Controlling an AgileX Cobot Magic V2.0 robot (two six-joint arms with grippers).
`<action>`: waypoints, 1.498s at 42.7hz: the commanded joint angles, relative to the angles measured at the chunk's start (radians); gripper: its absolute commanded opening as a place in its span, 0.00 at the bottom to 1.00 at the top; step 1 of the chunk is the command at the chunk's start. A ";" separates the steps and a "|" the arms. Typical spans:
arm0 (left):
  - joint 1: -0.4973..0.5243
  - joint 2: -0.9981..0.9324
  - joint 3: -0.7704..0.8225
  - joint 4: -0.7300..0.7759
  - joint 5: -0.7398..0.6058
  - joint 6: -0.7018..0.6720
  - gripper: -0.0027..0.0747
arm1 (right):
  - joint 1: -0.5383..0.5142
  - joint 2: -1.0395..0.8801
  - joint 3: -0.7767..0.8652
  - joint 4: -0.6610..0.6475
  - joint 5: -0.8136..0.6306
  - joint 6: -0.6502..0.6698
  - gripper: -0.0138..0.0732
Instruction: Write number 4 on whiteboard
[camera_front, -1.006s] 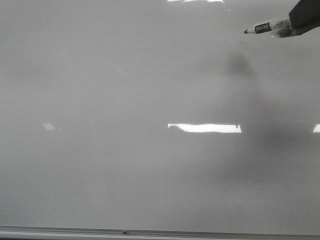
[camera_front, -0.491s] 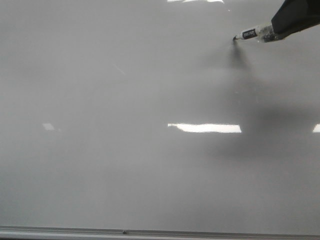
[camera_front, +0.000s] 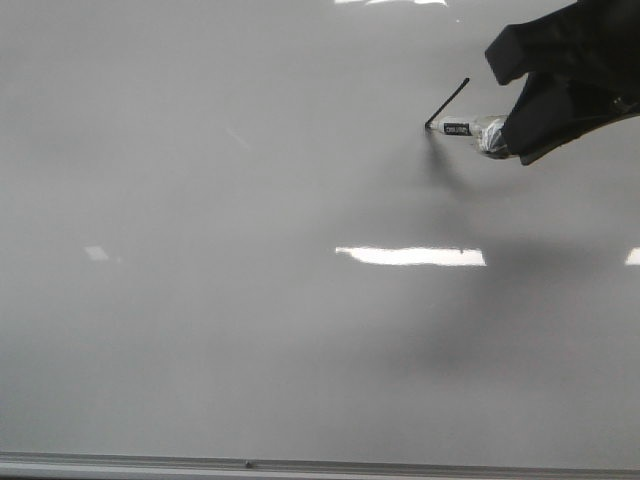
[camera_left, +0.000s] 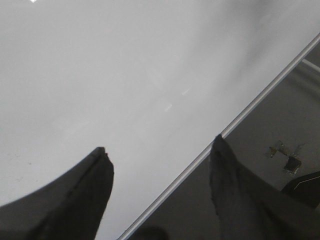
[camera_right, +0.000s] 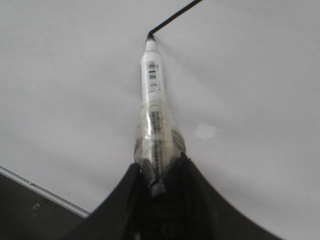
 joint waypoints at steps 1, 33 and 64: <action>0.001 -0.010 -0.027 -0.011 -0.068 -0.009 0.56 | -0.044 -0.039 -0.032 -0.031 -0.003 -0.008 0.09; 0.001 -0.010 -0.027 -0.011 -0.096 -0.009 0.56 | -0.038 -0.152 -0.032 -0.040 -0.064 -0.008 0.09; 0.001 -0.010 -0.027 -0.011 -0.103 -0.009 0.56 | -0.089 -0.105 -0.031 -0.073 -0.091 -0.008 0.09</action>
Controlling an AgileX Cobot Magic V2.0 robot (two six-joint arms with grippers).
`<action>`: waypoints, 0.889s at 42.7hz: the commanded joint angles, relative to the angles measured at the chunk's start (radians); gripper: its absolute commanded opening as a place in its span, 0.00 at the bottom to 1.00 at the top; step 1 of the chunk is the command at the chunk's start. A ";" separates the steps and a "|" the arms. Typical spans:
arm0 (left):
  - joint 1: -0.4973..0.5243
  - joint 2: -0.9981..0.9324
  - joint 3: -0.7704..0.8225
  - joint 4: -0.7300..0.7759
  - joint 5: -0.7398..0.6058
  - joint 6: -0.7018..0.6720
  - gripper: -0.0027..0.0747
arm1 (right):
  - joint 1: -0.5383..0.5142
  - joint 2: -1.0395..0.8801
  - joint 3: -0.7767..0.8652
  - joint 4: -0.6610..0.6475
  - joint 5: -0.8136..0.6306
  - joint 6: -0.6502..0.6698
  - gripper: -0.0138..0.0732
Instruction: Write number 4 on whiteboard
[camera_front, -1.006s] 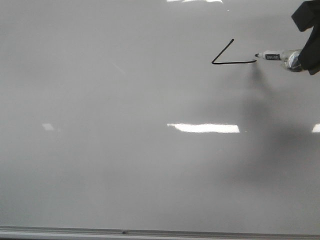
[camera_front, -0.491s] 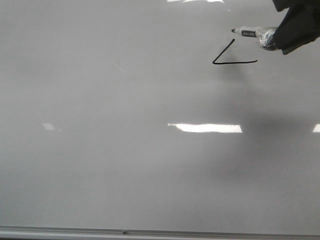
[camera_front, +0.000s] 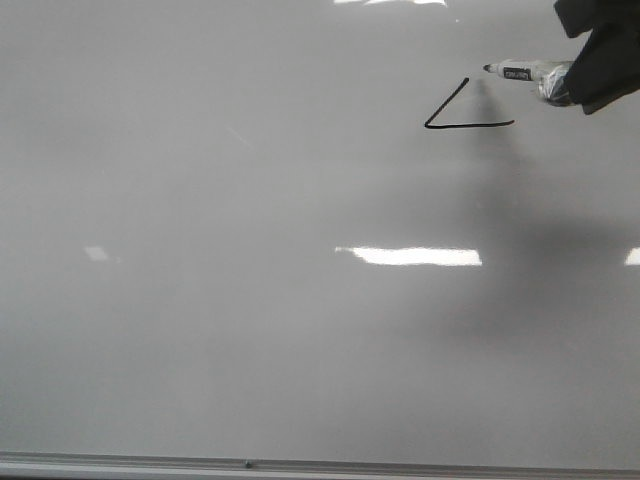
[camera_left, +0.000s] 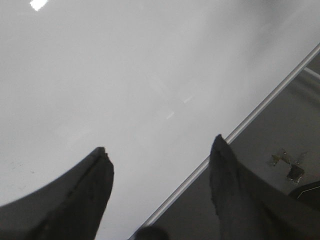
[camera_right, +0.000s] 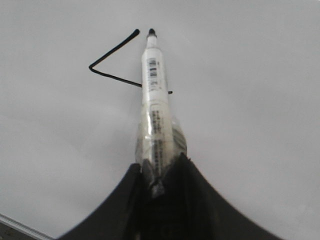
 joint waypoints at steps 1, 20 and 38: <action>0.001 -0.010 -0.027 -0.011 -0.075 -0.008 0.56 | -0.005 -0.018 -0.031 -0.003 -0.079 -0.001 0.09; 0.001 -0.010 -0.027 -0.011 -0.090 -0.008 0.56 | 0.009 0.102 -0.028 0.045 0.151 -0.002 0.09; 0.001 -0.010 -0.027 -0.011 -0.092 -0.008 0.56 | 0.029 0.094 -0.032 0.046 0.166 -0.019 0.09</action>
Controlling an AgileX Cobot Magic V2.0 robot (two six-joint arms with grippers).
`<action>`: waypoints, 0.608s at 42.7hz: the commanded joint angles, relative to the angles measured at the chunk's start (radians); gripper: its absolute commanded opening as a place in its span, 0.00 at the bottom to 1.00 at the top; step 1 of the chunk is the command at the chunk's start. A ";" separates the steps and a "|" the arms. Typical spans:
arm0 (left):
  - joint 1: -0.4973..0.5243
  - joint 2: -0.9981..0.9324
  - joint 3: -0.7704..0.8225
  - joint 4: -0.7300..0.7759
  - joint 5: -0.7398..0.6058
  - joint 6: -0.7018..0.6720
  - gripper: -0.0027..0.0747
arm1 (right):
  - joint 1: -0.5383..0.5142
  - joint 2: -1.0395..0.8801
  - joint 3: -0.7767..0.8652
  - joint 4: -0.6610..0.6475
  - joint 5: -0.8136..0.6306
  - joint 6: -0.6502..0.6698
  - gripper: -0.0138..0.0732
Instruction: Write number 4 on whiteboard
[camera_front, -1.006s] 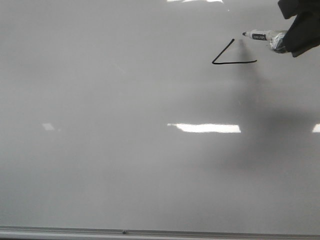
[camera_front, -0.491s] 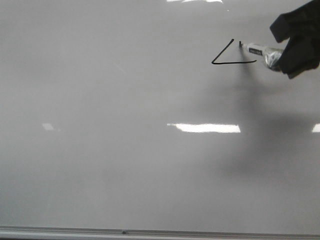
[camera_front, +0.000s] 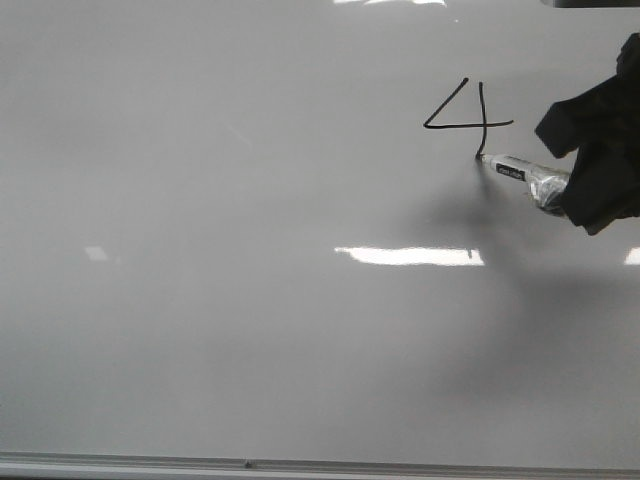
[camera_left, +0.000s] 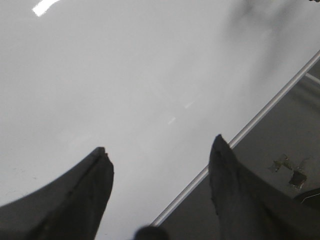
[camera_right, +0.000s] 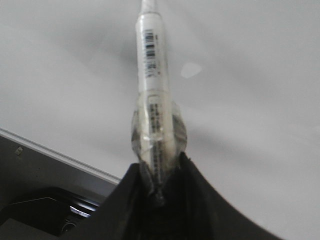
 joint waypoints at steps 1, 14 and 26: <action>0.001 -0.010 -0.027 -0.011 -0.069 -0.008 0.56 | 0.002 -0.043 -0.032 0.003 -0.019 -0.008 0.09; 0.001 0.025 -0.049 -0.086 -0.081 0.055 0.56 | 0.150 -0.313 -0.032 0.014 0.212 -0.070 0.09; -0.131 0.170 -0.135 -0.252 -0.027 0.316 0.62 | 0.357 -0.485 -0.032 0.153 0.414 -0.390 0.09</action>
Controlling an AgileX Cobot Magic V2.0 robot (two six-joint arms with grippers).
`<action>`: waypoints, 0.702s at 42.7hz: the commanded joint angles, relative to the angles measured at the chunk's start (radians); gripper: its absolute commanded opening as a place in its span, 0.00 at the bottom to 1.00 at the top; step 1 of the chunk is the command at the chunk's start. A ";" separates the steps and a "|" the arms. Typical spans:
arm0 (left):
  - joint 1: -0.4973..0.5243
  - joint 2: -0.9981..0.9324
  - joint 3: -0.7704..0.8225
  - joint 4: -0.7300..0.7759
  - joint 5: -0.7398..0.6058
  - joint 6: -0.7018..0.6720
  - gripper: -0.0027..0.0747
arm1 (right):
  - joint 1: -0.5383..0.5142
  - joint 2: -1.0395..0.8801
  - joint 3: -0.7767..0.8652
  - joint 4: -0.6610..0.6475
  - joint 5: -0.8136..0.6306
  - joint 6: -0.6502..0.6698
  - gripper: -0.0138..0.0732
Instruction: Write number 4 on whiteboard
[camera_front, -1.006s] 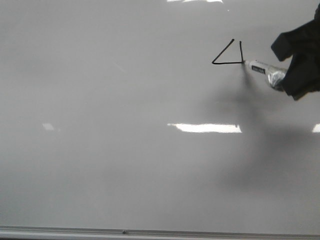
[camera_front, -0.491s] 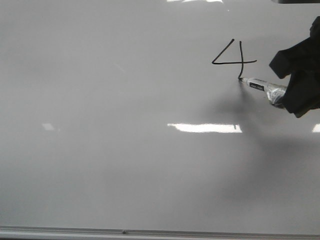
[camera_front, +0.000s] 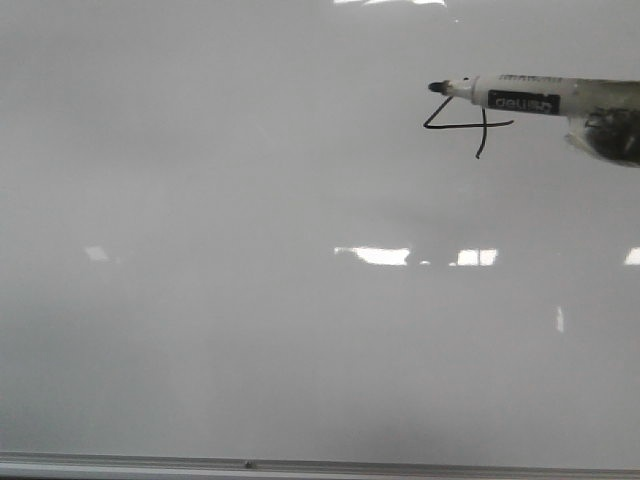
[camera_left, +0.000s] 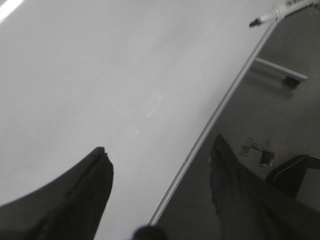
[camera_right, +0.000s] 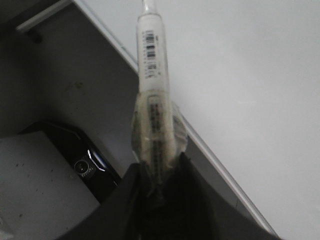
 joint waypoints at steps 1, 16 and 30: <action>-0.067 0.035 -0.056 -0.047 -0.046 0.056 0.63 | 0.048 -0.038 -0.032 0.061 -0.010 -0.097 0.09; -0.356 0.228 -0.142 -0.047 -0.075 0.164 0.73 | 0.074 -0.051 -0.032 0.080 -0.012 -0.114 0.09; -0.424 0.335 -0.164 -0.047 -0.143 0.187 0.72 | 0.074 -0.051 -0.032 0.080 -0.013 -0.114 0.09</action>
